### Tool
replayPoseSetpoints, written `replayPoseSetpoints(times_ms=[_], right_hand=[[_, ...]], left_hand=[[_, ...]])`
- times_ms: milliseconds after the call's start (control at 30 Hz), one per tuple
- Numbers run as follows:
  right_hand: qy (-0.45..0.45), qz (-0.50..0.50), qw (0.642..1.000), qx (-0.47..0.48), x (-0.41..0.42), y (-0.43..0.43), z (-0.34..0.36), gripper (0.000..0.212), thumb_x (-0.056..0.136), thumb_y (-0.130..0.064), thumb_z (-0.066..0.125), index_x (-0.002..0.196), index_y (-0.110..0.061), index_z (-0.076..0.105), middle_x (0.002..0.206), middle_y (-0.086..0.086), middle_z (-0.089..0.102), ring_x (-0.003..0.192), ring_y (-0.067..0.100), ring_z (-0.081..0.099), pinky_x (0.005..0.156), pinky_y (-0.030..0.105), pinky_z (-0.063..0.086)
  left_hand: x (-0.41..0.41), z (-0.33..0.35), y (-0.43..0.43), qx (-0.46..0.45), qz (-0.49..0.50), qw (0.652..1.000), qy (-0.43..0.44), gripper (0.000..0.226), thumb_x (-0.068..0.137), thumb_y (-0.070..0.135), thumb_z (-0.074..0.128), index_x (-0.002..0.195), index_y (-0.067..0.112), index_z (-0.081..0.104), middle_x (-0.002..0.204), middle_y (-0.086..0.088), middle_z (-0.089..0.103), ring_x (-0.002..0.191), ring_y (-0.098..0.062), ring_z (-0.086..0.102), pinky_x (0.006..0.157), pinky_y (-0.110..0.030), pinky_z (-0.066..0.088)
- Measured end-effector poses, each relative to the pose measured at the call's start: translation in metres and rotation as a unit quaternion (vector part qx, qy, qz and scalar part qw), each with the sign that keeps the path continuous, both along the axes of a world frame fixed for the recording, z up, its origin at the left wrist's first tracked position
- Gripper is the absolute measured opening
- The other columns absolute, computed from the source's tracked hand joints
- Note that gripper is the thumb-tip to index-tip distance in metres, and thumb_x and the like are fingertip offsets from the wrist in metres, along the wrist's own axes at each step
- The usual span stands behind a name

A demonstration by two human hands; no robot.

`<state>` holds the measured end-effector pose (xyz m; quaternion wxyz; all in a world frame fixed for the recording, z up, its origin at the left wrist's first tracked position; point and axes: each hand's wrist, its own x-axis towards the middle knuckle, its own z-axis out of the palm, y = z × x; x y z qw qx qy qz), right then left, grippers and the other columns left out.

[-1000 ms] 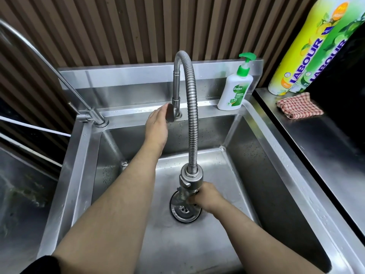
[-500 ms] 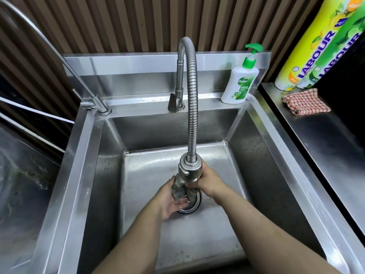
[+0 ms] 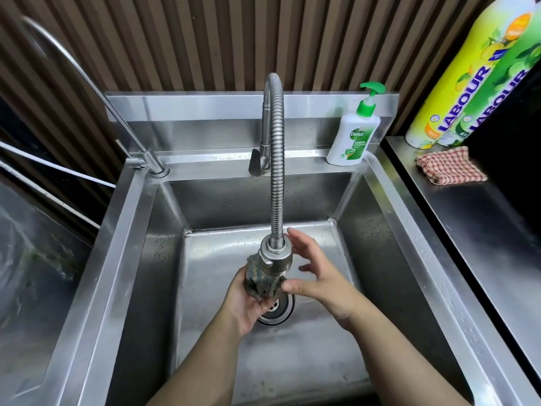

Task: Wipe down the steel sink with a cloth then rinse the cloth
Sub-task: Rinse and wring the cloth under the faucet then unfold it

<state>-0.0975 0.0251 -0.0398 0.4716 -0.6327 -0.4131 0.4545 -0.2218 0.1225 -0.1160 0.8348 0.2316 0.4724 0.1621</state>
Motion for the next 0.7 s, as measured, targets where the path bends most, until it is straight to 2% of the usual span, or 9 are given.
replayPoseSetpoints(times_ms=[67,133,200,267,333,467,533,633,700], right_hand=[[-0.004,-0.017,0.999,0.049,-0.004,0.007,0.012,0.075,0.064,-0.036,0.076,0.131,-0.033,0.041,0.13,-0.02,0.054,0.121,-0.003,0.047,0.099,0.022,0.035],[-0.001,-0.04,0.996,0.08,-0.009,0.017,0.021,0.055,0.069,-0.027,0.076,0.119,-0.026,0.053,0.111,-0.016,0.065,0.108,0.003,0.056,0.099,0.03,0.039],[0.001,-0.062,0.992,0.106,-0.012,0.021,0.028,0.037,0.072,-0.027,0.074,0.105,-0.018,0.061,0.095,-0.009,0.065,0.092,0.008,0.057,0.09,0.032,0.044],[0.003,-0.073,0.988,0.14,-0.015,0.022,0.041,0.029,0.074,-0.032,0.069,0.095,-0.013,0.063,0.085,-0.001,0.061,0.084,0.012,0.054,0.081,0.035,0.043],[-0.022,-0.063,0.983,0.171,-0.018,0.026,0.063,0.026,0.076,-0.03,0.068,0.092,-0.009,0.063,0.084,0.007,0.061,0.082,0.017,0.055,0.079,0.037,0.045],[-0.034,-0.026,0.975,0.217,-0.014,0.039,0.125,0.017,0.08,-0.019,0.065,0.09,-0.006,0.061,0.08,-0.001,0.062,0.077,0.012,0.057,0.077,0.032,0.047],[-0.027,-0.024,0.969,0.243,-0.011,0.047,0.152,0.012,0.082,-0.018,0.061,0.088,-0.008,0.059,0.08,0.006,0.059,0.076,0.017,0.053,0.074,0.033,0.045],[-0.008,-0.037,0.961,0.274,-0.003,0.066,0.189,0.005,0.082,-0.012,0.056,0.086,-0.011,0.053,0.081,0.014,0.054,0.076,0.017,0.048,0.07,0.026,0.042],[-0.002,-0.044,0.957,0.288,0.009,0.083,0.21,0.006,0.081,-0.009,0.056,0.083,-0.011,0.051,0.075,0.009,0.056,0.07,0.015,0.05,0.065,0.021,0.043]], left_hand=[[0.002,0.004,-0.004,0.005,0.001,1.0,0.002,0.035,0.091,0.037,0.044,0.089,0.01,0.067,0.076,-0.008,0.073,0.073,-0.022,0.067,0.077,-0.036,0.051],[0.003,0.008,-0.008,0.006,-0.002,1.0,0.001,0.036,0.092,0.037,0.044,0.081,0.012,0.067,0.073,-0.008,0.072,0.076,-0.023,0.064,0.077,-0.035,0.049],[0.004,0.011,-0.011,0.01,-0.01,1.0,0.008,0.038,0.092,0.039,0.041,0.082,0.012,0.067,0.074,-0.007,0.073,0.077,-0.022,0.064,0.073,-0.033,0.048],[0.003,0.013,-0.011,0.012,-0.018,1.0,0.013,0.04,0.093,0.041,0.04,0.091,0.011,0.066,0.077,-0.007,0.074,0.08,-0.023,0.063,0.073,-0.033,0.049],[0.003,0.017,-0.011,0.012,-0.019,1.0,0.011,0.04,0.093,0.041,0.041,0.093,0.01,0.066,0.077,-0.008,0.074,0.082,-0.024,0.063,0.077,-0.035,0.049],[0.008,0.027,-0.012,0.001,-0.011,1.0,-0.002,0.036,0.092,0.037,0.045,0.092,0.007,0.066,0.075,-0.008,0.074,0.079,-0.024,0.064,0.075,-0.035,0.051],[0.01,0.031,-0.012,0.005,-0.009,1.0,-0.005,0.037,0.092,0.038,0.046,0.095,0.007,0.066,0.077,-0.008,0.074,0.08,-0.024,0.064,0.075,-0.035,0.051],[0.013,0.038,-0.011,0.006,-0.007,1.0,-0.006,0.039,0.093,0.038,0.045,0.094,0.005,0.066,0.075,-0.01,0.074,0.071,-0.023,0.068,0.058,-0.031,0.056],[0.013,0.042,-0.011,0.007,-0.004,1.0,-0.008,0.04,0.093,0.039,0.044,0.093,0.005,0.066,0.074,-0.01,0.074,0.062,-0.02,0.07,0.05,-0.027,0.055]])
